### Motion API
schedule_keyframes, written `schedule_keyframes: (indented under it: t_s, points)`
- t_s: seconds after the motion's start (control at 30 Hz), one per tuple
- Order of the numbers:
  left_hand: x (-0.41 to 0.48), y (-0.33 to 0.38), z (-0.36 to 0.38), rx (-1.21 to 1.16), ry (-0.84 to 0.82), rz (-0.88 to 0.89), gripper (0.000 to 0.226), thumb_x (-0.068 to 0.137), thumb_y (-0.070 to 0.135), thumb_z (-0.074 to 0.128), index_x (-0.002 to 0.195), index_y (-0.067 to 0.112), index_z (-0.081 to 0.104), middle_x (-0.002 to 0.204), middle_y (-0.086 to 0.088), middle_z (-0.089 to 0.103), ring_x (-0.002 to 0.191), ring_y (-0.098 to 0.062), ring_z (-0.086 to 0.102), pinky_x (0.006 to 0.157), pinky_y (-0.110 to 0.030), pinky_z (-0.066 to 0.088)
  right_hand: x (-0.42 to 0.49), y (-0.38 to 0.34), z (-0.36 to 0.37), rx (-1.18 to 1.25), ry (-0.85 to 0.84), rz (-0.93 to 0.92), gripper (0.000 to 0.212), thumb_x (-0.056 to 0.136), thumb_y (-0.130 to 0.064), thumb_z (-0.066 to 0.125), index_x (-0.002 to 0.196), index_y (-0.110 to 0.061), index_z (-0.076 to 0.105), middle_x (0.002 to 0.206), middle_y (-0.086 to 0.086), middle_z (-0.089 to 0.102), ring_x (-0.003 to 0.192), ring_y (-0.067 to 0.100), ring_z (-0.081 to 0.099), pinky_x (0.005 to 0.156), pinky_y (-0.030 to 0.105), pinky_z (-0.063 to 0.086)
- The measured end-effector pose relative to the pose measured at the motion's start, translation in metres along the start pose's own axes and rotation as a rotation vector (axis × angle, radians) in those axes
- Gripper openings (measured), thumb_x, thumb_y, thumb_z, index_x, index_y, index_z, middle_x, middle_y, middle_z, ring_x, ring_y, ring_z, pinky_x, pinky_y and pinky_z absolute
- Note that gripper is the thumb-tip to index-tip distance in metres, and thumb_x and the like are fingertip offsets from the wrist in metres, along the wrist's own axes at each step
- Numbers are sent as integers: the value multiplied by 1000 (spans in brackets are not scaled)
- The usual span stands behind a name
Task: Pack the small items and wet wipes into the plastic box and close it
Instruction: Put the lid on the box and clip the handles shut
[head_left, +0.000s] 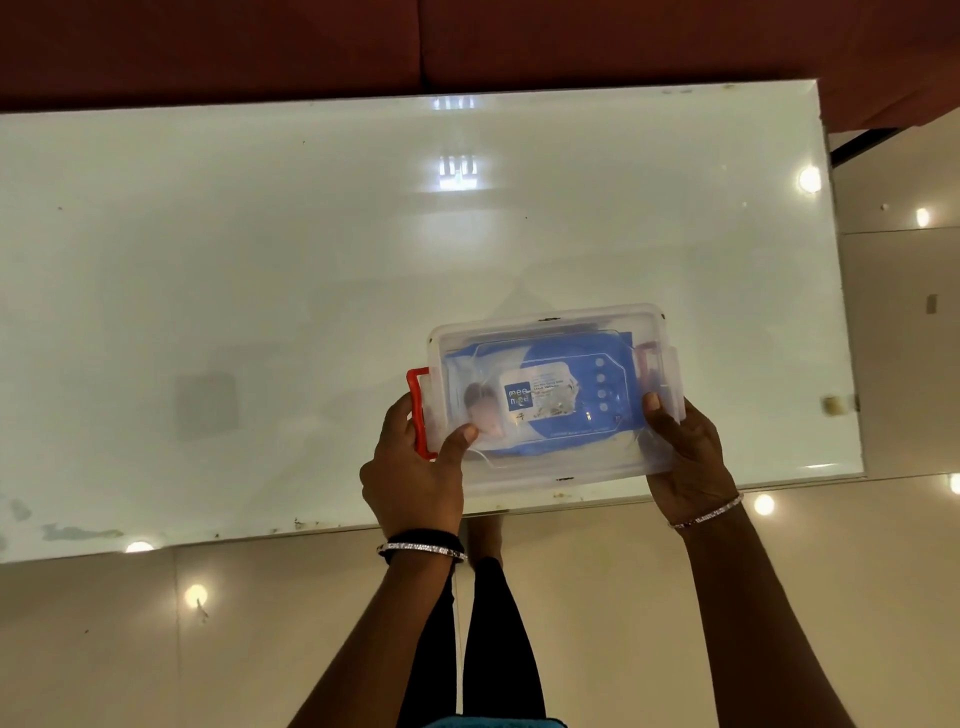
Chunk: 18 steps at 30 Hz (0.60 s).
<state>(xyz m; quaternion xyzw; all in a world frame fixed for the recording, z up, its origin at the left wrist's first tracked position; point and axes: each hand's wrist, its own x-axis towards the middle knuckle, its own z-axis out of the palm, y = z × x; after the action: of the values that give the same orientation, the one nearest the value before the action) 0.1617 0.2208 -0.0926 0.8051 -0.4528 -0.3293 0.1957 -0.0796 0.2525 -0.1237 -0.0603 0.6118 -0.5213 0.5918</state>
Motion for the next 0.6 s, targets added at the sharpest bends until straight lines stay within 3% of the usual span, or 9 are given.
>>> schedule_keyframes:
  t_s: [0.17, 0.27, 0.4, 0.5, 0.6]
  points:
    - [-4, 4, 2, 30, 43, 38, 59, 75, 41, 75, 127, 17, 60, 110, -4, 73, 90, -24, 71, 79, -27, 51, 1, -6, -1, -32, -36, 20, 26, 97, -4, 45, 115, -9, 64, 103, 4, 75, 96, 19, 72, 75, 30, 61]
    - [-10, 8, 4, 57, 75, 59, 52, 81, 32, 70, 130, 17, 58, 97, -10, 76, 76, -28, 70, 71, -24, 45, 1, -10, -2, -63, -52, 18, 27, 96, -2, 47, 114, -10, 65, 101, 3, 76, 94, 18, 73, 73, 29, 61]
    - [-11, 8, 5, 59, 56, 51, 52, 84, 33, 66, 132, 17, 56, 90, -13, 76, 72, -31, 69, 71, -30, 51, 2, -14, -1, -94, -68, 14, 30, 84, -10, 57, 114, -10, 65, 100, 4, 75, 93, 20, 73, 74, 31, 62]
    - [-11, 7, 4, 67, 47, 71, 52, 85, 35, 65, 133, 17, 54, 88, -14, 76, 71, -31, 68, 70, -32, 52, 5, -17, -3, -148, -45, -8, 38, 89, -2, 56, 127, -3, 58, 115, 12, 68, 101, 26, 67, 78, 32, 62]
    - [-11, 7, 2, 72, 36, 89, 52, 85, 35, 64, 132, 15, 54, 84, -14, 75, 67, -29, 67, 65, -26, 45, 4, -16, -2, -215, 65, -97, 53, 80, -4, 66, 131, -8, 52, 118, 6, 64, 102, 21, 66, 78, 29, 61]
